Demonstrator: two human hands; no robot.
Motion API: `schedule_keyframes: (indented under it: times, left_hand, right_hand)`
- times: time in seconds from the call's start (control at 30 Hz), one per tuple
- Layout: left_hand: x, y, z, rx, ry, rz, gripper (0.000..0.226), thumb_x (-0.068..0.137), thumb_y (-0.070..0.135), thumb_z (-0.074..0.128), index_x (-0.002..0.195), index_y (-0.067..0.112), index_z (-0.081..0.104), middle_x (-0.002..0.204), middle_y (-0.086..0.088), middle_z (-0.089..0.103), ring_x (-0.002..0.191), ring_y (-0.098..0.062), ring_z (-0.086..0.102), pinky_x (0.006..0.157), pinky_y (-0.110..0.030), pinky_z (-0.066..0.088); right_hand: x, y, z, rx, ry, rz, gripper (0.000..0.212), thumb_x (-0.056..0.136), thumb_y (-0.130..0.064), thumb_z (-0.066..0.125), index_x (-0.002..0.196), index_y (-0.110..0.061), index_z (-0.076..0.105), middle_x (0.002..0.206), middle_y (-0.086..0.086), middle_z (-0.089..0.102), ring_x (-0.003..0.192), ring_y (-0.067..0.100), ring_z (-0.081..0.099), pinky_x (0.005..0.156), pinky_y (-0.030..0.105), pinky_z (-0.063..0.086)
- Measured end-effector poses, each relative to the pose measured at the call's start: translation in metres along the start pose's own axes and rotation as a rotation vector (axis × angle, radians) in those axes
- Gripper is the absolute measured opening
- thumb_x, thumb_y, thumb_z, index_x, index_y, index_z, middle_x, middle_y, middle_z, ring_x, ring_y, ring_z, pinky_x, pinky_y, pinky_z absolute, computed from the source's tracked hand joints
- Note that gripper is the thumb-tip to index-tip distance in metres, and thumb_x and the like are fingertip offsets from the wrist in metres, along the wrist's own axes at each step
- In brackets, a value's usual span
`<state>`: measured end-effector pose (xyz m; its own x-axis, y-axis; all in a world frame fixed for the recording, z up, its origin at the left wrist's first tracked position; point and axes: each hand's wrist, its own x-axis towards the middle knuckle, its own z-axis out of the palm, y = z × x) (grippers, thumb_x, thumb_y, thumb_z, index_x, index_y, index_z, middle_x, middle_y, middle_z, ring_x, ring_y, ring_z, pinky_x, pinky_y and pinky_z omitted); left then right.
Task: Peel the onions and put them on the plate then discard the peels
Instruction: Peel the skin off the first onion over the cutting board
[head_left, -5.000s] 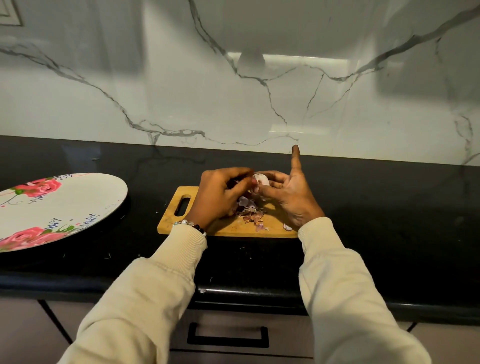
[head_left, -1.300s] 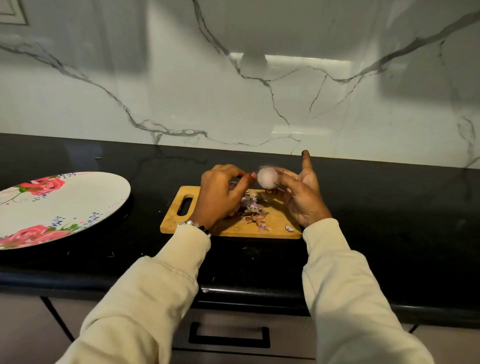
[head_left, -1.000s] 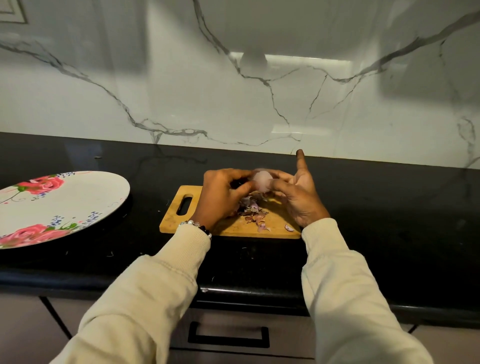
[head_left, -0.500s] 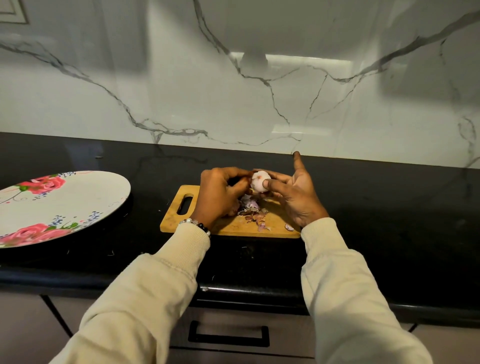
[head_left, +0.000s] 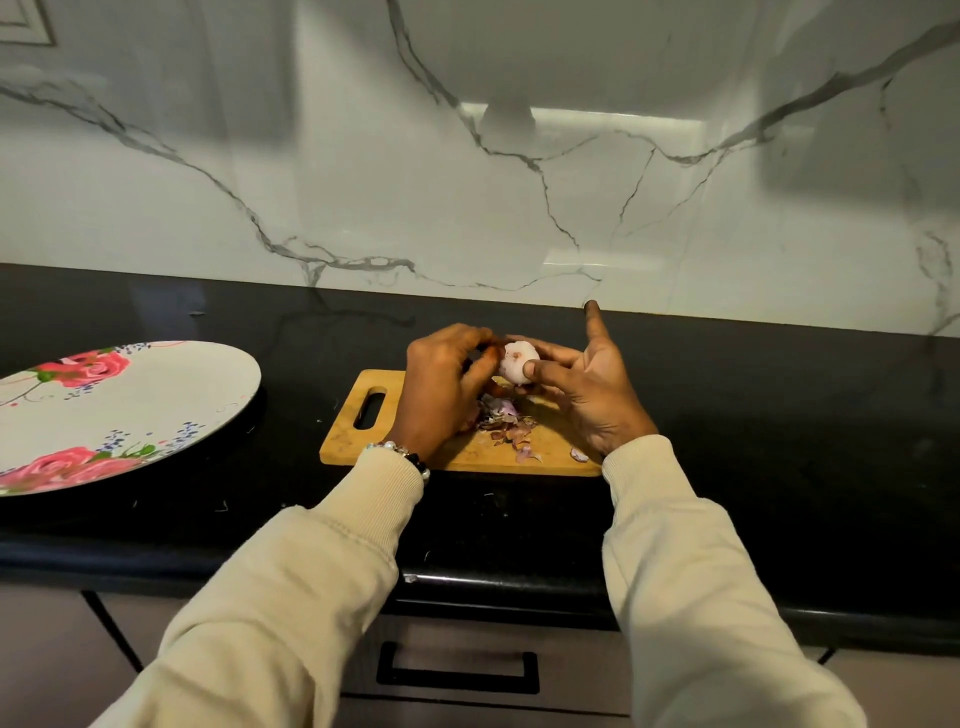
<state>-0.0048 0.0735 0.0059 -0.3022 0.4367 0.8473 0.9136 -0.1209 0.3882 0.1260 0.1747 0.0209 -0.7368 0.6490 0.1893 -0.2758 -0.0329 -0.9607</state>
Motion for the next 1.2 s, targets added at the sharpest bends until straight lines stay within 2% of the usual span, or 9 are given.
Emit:
schedule_keyframes:
  times: [0.17,0.3,0.37,0.47,0.6,0.73,0.93,1.07,1.2]
  left_hand:
    - [0.0021,-0.0014,0.0001,-0.083,-0.077,-0.233,0.008,0.092,0.01,0.062,0.096,0.006,0.068,0.082,-0.006,0.071,0.071,-0.015,0.068,0.07,-0.033,0.057]
    - [0.0014,0.0002,-0.0023,-0.199,-0.054,-0.405,0.007,0.091,0.003,0.061,0.093,0.009,0.065,0.075,-0.004,0.07,0.062,-0.012,0.068,0.062,-0.028,0.057]
    - [0.0013,0.0033,-0.0043,-0.295,-0.06,-0.417,0.016,0.091,0.002,0.061,0.101,0.014,0.065,0.081,-0.003,0.071,0.064,-0.012,0.069,0.061,-0.025,0.058]
    - [0.0013,0.0063,-0.0042,-0.409,-0.093,-0.376,0.022,0.094,0.005,0.06,0.112,0.013,0.071,0.093,-0.002,0.074,0.077,-0.012,0.072,0.069,-0.025,0.059]
    - [0.0022,0.0073,-0.0039,-0.588,-0.157,-0.48,0.023,0.09,0.01,0.065,0.113,0.008,0.071,0.101,-0.003,0.075,0.092,-0.015,0.072,0.079,-0.031,0.059]
    - [0.0023,0.007,-0.0066,-0.624,-0.151,-0.545,0.022,0.086,0.005,0.069,0.108,0.003,0.072,0.095,-0.005,0.075,0.087,-0.017,0.073,0.074,-0.026,0.058]
    - [0.0024,0.0023,-0.008,-0.313,-0.169,-0.388,0.014,0.084,0.006,0.073,0.097,0.007,0.076,0.085,-0.002,0.075,0.075,-0.008,0.071,0.07,-0.022,0.057]
    - [0.0015,0.0029,-0.0086,-0.259,-0.17,-0.354,0.012,0.083,0.006,0.073,0.094,0.008,0.077,0.082,-0.001,0.075,0.075,-0.01,0.071,0.07,-0.028,0.059]
    - [0.0012,0.0054,-0.0088,-0.397,-0.096,-0.449,0.013,0.084,0.0,0.07,0.092,0.007,0.077,0.081,-0.005,0.075,0.072,-0.018,0.072,0.068,-0.035,0.061]
  right_hand:
    - [-0.0012,-0.0022,0.0014,0.013,-0.003,-0.018,0.111,0.086,0.012,0.063,0.156,-0.033,-0.012,0.113,0.008,0.074,0.11,0.031,0.068,0.1,0.062,0.046]
    - [0.001,-0.0024,0.0008,0.1,0.008,-0.049,0.108,0.087,0.015,0.058,0.156,-0.032,-0.011,0.111,0.013,0.074,0.1,0.03,0.072,0.076,0.044,0.061]
    - [0.002,-0.0028,0.0002,0.131,0.019,-0.065,0.107,0.088,0.016,0.056,0.156,-0.032,-0.01,0.111,0.015,0.073,0.097,0.029,0.072,0.069,0.04,0.061]
    - [0.0031,-0.0025,-0.0008,0.115,0.035,-0.078,0.106,0.088,0.016,0.056,0.156,-0.031,-0.009,0.103,0.009,0.076,0.1,0.029,0.072,0.083,0.047,0.059]
    - [0.003,-0.0015,-0.0021,0.049,0.022,-0.077,0.108,0.087,0.016,0.058,0.156,-0.031,-0.011,0.106,0.008,0.075,0.107,0.031,0.069,0.094,0.051,0.053]
    - [0.0007,-0.0009,-0.0021,-0.013,-0.004,-0.051,0.109,0.086,0.015,0.06,0.156,-0.028,-0.012,0.113,0.009,0.074,0.109,0.028,0.069,0.092,0.046,0.056]
    - [-0.0004,-0.0013,-0.0026,-0.075,-0.027,-0.048,0.108,0.087,0.014,0.06,0.156,-0.022,-0.015,0.113,0.01,0.073,0.109,0.028,0.069,0.102,0.053,0.049]
    - [0.0001,-0.0009,-0.0031,-0.089,-0.032,-0.049,0.108,0.086,0.013,0.062,0.156,-0.02,-0.013,0.109,0.008,0.075,0.108,0.028,0.069,0.102,0.052,0.049]
    - [0.0017,0.0014,-0.0041,-0.047,-0.032,-0.051,0.105,0.086,0.015,0.059,0.156,-0.018,-0.011,0.103,0.006,0.076,0.101,0.026,0.072,0.091,0.045,0.056]
